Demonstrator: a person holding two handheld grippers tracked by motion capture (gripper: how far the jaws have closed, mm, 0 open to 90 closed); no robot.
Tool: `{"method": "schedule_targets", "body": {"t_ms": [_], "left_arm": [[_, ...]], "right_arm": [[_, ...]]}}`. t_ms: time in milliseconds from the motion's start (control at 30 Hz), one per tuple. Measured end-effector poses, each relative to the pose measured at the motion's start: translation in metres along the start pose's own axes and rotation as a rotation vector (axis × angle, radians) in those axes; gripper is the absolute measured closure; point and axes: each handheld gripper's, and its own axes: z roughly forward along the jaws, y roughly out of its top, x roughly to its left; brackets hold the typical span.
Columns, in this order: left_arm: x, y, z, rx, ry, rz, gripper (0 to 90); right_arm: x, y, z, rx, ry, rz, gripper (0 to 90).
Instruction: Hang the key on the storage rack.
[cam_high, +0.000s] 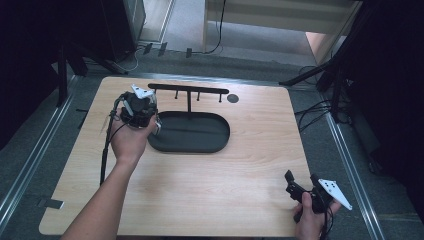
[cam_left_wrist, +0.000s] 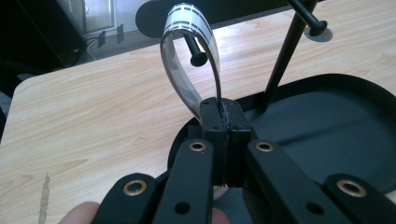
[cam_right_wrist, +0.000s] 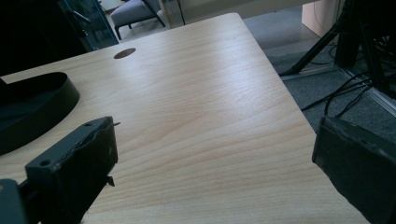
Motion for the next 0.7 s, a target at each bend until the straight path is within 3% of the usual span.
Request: {"method": "schedule_targets", "body": {"t_ms": [700], "left_arm": [[0.002, 0.01, 0.029, 0.019, 0.004, -0.039, 90.0]], "right_arm": [[0.001, 0.0, 0.0, 0.002, 0.003, -0.002, 0.0]]}}
